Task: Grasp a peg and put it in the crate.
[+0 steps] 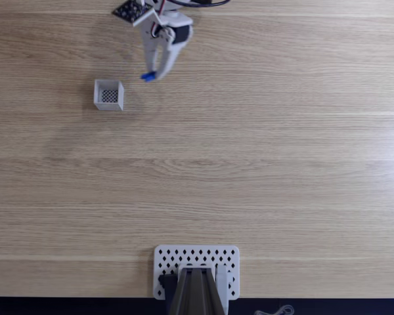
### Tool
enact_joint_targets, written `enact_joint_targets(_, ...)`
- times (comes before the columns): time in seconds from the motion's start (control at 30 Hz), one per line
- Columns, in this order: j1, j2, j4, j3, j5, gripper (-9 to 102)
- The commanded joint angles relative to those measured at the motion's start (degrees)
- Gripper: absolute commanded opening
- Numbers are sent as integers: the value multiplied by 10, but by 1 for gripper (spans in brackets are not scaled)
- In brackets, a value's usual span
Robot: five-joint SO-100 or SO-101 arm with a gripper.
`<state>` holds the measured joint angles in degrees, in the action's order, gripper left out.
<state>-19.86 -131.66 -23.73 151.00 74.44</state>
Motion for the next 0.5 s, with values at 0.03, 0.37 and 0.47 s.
enact_joint_targets(0.03,-59,-13,164,21,53,0)
enact_joint_targets(0.37,-105,188,412,23,59,0)
enact_joint_targets(0.47,-109,236,460,12,59,0)
